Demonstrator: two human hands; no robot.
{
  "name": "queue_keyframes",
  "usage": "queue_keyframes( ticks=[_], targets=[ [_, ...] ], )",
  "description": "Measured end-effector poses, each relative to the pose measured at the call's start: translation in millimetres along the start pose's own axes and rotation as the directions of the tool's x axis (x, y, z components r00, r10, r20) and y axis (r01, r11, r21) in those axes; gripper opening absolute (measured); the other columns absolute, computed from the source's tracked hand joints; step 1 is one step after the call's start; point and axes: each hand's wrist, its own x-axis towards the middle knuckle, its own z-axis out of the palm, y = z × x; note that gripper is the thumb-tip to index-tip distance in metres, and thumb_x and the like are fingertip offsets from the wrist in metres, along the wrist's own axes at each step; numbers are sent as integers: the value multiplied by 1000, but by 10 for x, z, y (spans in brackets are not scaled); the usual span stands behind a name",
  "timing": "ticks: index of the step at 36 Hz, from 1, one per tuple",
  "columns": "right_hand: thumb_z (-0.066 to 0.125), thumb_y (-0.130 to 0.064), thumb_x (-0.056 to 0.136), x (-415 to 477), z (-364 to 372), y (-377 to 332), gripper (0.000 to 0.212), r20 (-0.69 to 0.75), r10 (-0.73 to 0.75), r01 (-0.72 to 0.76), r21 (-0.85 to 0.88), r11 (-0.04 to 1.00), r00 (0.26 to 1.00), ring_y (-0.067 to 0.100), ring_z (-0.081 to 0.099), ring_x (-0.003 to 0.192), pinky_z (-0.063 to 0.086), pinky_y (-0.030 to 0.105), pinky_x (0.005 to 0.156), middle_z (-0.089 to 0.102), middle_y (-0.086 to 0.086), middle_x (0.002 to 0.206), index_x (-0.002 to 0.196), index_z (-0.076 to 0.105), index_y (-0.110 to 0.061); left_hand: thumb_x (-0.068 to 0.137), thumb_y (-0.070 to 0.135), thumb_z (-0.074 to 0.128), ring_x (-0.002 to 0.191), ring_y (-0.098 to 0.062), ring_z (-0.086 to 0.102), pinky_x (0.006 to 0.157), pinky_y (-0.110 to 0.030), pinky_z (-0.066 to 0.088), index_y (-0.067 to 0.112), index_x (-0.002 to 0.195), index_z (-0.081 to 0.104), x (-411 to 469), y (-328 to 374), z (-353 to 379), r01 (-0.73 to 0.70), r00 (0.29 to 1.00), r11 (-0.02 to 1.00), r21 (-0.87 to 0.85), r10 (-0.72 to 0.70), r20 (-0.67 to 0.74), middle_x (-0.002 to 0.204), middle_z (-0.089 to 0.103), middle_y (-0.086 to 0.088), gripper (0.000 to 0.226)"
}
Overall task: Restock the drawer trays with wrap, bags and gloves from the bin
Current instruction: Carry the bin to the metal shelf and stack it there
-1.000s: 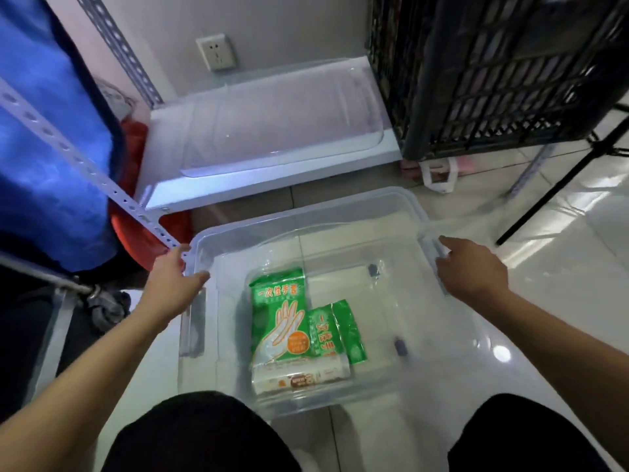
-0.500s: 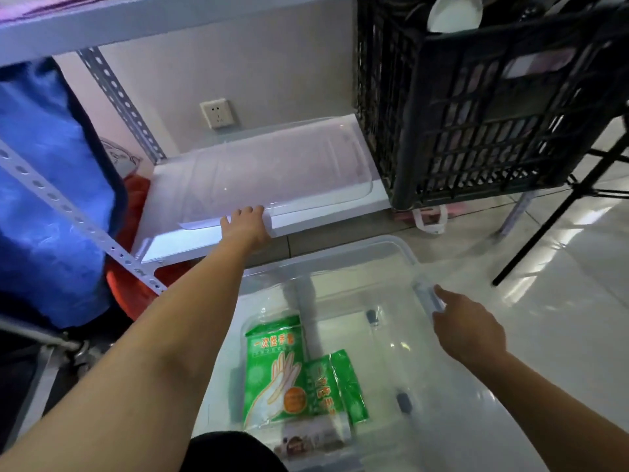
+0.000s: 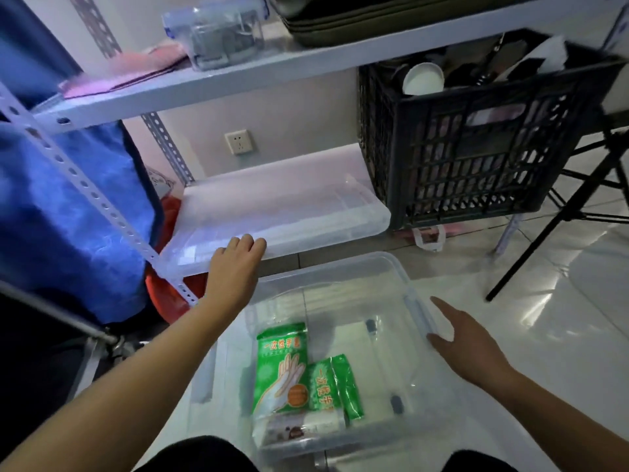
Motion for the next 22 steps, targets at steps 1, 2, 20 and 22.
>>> queue_keyframes(
  ticks=[1, 2, 20, 22],
  targets=[
    [65, -37, 90, -33, -49, -43, 72, -26, -35, 36, 40, 999, 999, 25, 46, 132, 36, 33, 102, 45, 4, 150, 152, 28, -33, 54, -14, 74, 64, -36, 56, 52, -33, 26, 3, 85, 63, -43, -18, -153, -10, 999, 1000, 2, 10, -33, 75, 57, -17, 37],
    [67, -35, 89, -60, -105, -100, 73, -54, -72, 76, 74, 994, 996, 24, 44, 133, 34, 31, 101, 44, 4, 150, 151, 30, -30, 55, -13, 75, 65, -36, 55, 52, -35, 28, 4, 86, 63, -79, -40, -308, -20, 998, 1000, 11, 20, -55, 76, 56, -16, 37],
    [79, -34, 79, -294, -946, -1103, 90, -20, -308, 254, 618, 744, 951, 22, 43, 133, 44, 39, 97, 41, 4, 152, 152, 26, -38, 77, 12, 79, 103, -33, 62, 81, -37, 44, 25, 123, 67, -485, -183, -2602, 93, 972, 951, -293, -151, -181, 109, 72, -9, 49],
    [78, -25, 82, -394, -963, -1034, 81, 9, -320, 228, 683, 694, 947, 19, 55, 122, 49, 31, 80, 55, 7, 138, 149, 34, -36, 75, 12, 78, 101, -26, 65, 87, -36, 49, 30, 121, 68, -519, -230, -2743, 110, 980, 931, -349, -160, -119, 111, 73, -3, 51]
  ],
)
